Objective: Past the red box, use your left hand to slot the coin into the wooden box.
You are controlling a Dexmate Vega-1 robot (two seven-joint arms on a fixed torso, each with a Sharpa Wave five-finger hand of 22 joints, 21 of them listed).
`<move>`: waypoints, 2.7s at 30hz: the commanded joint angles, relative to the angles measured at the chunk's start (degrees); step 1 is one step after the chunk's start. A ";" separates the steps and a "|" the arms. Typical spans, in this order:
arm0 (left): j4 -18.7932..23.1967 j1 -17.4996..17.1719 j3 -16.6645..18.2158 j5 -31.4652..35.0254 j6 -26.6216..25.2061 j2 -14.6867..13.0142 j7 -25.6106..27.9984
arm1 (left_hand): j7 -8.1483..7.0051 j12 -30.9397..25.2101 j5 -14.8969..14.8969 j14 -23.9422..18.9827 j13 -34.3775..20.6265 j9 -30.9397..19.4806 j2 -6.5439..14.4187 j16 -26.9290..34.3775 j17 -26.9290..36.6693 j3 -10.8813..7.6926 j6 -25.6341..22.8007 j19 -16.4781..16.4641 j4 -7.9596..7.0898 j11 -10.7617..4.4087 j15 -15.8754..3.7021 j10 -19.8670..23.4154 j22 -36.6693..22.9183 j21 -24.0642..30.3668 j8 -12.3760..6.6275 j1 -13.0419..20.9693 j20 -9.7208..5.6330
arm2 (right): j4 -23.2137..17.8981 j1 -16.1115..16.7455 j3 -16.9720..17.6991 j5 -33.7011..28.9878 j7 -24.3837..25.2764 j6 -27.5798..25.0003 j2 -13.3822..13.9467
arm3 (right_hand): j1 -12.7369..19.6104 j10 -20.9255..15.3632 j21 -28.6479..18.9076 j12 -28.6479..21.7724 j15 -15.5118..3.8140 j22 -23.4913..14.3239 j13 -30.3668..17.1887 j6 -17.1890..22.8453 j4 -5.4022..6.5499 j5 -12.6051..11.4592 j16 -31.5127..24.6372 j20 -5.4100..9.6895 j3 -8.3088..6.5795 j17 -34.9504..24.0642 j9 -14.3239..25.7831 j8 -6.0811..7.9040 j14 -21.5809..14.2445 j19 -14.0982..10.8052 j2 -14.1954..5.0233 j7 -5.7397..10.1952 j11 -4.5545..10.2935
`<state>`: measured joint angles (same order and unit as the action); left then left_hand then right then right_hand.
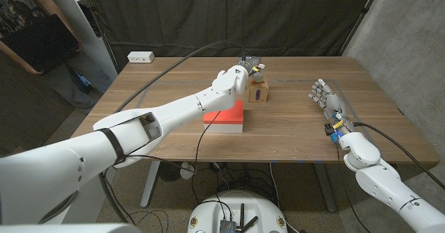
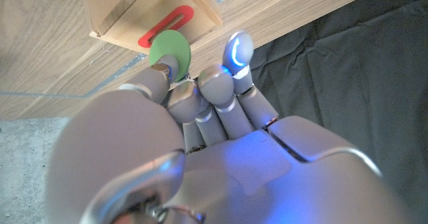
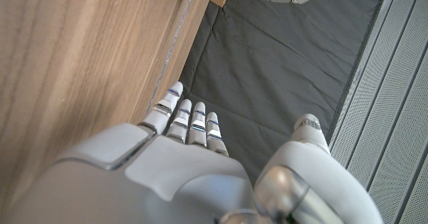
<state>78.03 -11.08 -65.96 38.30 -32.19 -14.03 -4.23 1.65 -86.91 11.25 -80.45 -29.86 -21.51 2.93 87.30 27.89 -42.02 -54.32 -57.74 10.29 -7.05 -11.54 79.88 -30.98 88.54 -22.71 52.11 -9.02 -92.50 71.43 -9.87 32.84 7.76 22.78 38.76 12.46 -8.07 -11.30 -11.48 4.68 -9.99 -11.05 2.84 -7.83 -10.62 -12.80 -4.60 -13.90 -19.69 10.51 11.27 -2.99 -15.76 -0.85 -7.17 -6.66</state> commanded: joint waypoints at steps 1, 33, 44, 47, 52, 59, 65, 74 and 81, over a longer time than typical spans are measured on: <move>-0.83 -0.09 -0.36 -0.66 -0.75 0.60 1.10 | 2.47 0.29 0.24 0.10 0.33 -0.27 -0.07 -0.17 0.05 -0.19 -7.20 -0.25 0.01 -0.13 -0.26 0.04 0.15 -0.28 0.27 0.48 -3.11 | -0.31 0.26 0.17 -0.14 0.15 -0.22 0.35 | 0.34 -0.49 0.02 -0.04 0.21 -0.09 -0.17 0.09 -0.43 0.13 -0.11 0.04 -0.09 0.01 0.19 -0.05 -0.44 -0.12 -0.23 0.13 -0.04; -2.98 0.47 -1.16 -2.58 -0.25 1.30 1.63 | 2.31 0.09 0.36 -0.27 0.00 -0.04 -0.45 0.08 0.16 -0.18 -8.11 -0.59 -0.05 -0.38 -0.24 0.19 0.30 -0.22 1.18 0.33 -3.11 | 0.48 -0.17 -0.04 0.05 -0.27 -0.07 0.23 | 0.28 -0.50 -0.01 -0.04 0.30 -0.09 -0.18 0.05 -0.41 0.13 -0.12 -0.05 -0.05 0.06 0.19 -0.03 -0.48 -0.18 -0.20 0.38 0.01; -3.88 1.12 -1.79 -2.85 -0.95 1.78 0.92 | 2.07 -0.03 0.44 -0.27 -0.09 0.64 -0.69 -0.01 -0.05 0.02 -8.34 -0.72 -0.02 -0.59 -0.26 0.18 0.93 -0.30 1.73 0.13 -3.11 | 1.33 -0.66 -0.25 0.13 -0.67 0.37 -0.03 | 0.27 -0.48 -0.03 -0.03 0.32 -0.09 -0.18 0.11 -0.41 0.12 -0.12 -0.08 -0.04 0.08 0.20 0.00 -0.46 -0.22 -0.18 0.42 0.02; -4.29 1.47 -2.21 -2.78 -1.16 1.98 0.44 | 2.05 0.00 0.46 -0.07 -0.08 0.64 -0.72 -0.27 -0.32 0.03 -8.32 -0.66 -0.02 -0.48 -0.26 0.11 0.86 -0.21 1.80 0.07 -3.14 | 1.47 -0.80 -0.28 0.21 -0.68 0.42 -0.12 | 0.26 -0.49 -0.03 -0.03 0.32 -0.09 -0.18 0.14 -0.41 0.12 -0.12 -0.07 -0.04 0.08 0.20 0.01 -0.46 -0.23 -0.18 0.41 0.13; -5.26 1.95 -2.99 -2.74 -1.08 2.49 -0.20 | 2.04 0.25 0.43 -0.15 0.38 0.79 -0.80 -0.25 -0.39 0.17 -8.36 -0.66 0.00 -0.42 -0.27 0.24 1.57 -0.47 1.95 0.08 -3.12 | 1.66 -0.93 -0.34 0.46 -0.84 0.45 -0.22 | 0.27 -0.53 -0.04 -0.05 0.30 -0.09 -0.18 0.13 -0.42 0.12 -0.13 -0.07 -0.04 0.09 0.20 0.01 -0.48 -0.24 -0.18 0.40 0.10; -5.89 2.25 -3.45 -3.13 -0.90 2.85 -0.89 | 1.86 0.15 0.45 -0.17 0.37 0.79 -0.89 -0.29 -0.69 0.29 -8.42 -0.65 0.01 -0.56 -0.28 0.25 1.79 -0.38 2.10 0.13 -3.13 | 1.97 -1.00 -0.39 0.36 -0.85 0.60 -0.18 | 0.26 -0.49 -0.03 -0.03 0.22 -0.09 -0.18 0.14 -0.42 0.11 -0.13 -0.10 -0.04 0.10 0.20 0.01 -0.49 -0.22 -0.18 0.35 0.13; -5.60 2.40 -3.31 -3.56 -0.79 2.68 -1.14 | 1.61 -0.12 0.46 -0.22 -0.04 0.91 -1.20 -0.26 -0.81 0.63 -8.47 -0.48 -0.11 -0.75 -0.26 0.20 2.17 -0.52 2.30 -0.28 -3.06 | 1.97 -0.93 -0.37 0.06 -0.79 0.76 -0.01 | 0.24 -0.60 -0.04 -0.07 0.28 -0.09 -0.18 0.26 -0.41 0.11 -0.14 -0.09 -0.03 0.11 0.20 0.06 -0.49 -0.26 -0.16 0.44 0.11; -4.81 2.44 -3.07 -4.19 -0.89 2.10 -1.98 | 1.22 0.19 0.63 -0.39 0.84 1.63 -2.39 -0.23 -1.23 2.01 -6.64 -1.23 -0.37 -1.32 -0.23 0.71 3.43 -0.58 3.70 -1.97 -3.07 | 1.77 -0.91 -0.41 -0.06 -0.73 0.68 0.11 | 0.23 -0.60 -0.04 -0.07 0.25 -0.09 -0.18 0.32 -0.41 0.12 -0.20 -0.11 -0.02 0.12 0.20 0.07 -0.64 -0.25 -0.16 0.45 0.00; -4.60 2.44 -2.92 -4.46 -0.93 1.78 -2.19 | 1.78 0.09 0.91 -0.40 1.20 2.32 -2.98 -0.27 -1.66 2.84 -3.77 -1.62 -0.42 -1.53 -0.28 0.74 4.87 -0.82 5.47 -3.11 -3.09 | 1.76 -1.13 -0.53 0.10 -0.85 0.43 0.10 | 0.22 -0.70 -0.05 -0.10 0.27 -0.10 -0.18 0.57 -0.41 0.12 -0.20 -0.18 -0.02 0.13 0.20 0.15 -0.65 -0.27 -0.17 0.46 0.13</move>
<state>73.02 -8.73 -69.07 34.39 -33.10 -11.78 -5.76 0.93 -86.69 11.91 -80.45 -28.81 -19.41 -0.12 86.86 26.02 -39.35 -56.74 -58.52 9.96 -8.64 -11.55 80.15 -26.07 87.66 -17.77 49.66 -9.35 -90.69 70.51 -10.26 32.95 7.00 23.40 38.76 12.46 -8.28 -11.30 -11.48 4.81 -9.99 -11.05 3.14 -7.83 -10.62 -12.80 -4.60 -13.90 -19.41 10.51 11.27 -3.12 -15.76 -0.85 -6.88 -6.45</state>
